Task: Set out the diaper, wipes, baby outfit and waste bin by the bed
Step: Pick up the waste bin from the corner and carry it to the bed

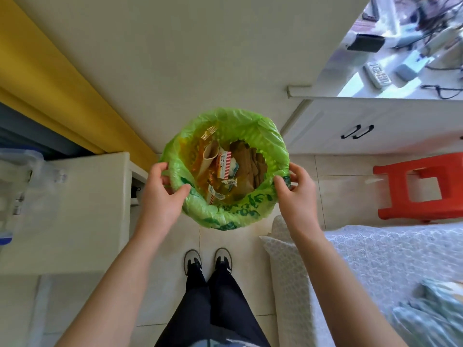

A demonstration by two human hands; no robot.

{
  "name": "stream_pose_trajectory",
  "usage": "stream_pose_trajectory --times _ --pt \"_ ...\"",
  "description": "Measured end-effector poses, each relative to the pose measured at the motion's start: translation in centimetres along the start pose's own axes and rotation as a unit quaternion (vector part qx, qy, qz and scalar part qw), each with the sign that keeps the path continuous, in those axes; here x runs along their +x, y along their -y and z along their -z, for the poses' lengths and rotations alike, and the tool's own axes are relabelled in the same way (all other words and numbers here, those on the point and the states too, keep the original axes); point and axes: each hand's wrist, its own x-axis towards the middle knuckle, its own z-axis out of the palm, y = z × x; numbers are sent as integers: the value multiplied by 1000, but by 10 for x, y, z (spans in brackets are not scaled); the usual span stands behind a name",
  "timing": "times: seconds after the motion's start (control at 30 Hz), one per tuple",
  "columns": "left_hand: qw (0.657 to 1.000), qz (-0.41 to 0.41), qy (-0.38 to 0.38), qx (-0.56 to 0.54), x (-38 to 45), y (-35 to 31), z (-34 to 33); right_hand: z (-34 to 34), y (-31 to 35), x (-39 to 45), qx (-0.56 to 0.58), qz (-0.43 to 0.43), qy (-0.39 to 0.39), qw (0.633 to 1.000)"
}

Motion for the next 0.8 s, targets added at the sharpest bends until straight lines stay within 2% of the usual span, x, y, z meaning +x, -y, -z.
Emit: stream_pose_trajectory --times 0.23,0.43,0.8 --pt "1000 -21 5 0 -57 -18 -2 47 -4 -43 -21 34 -38 998" --pt "994 -102 14 46 -83 -28 -8 66 -20 -82 -15 9 -85 996" --pt "972 -180 131 74 -86 -10 16 47 -43 -165 2 -56 -221 974"
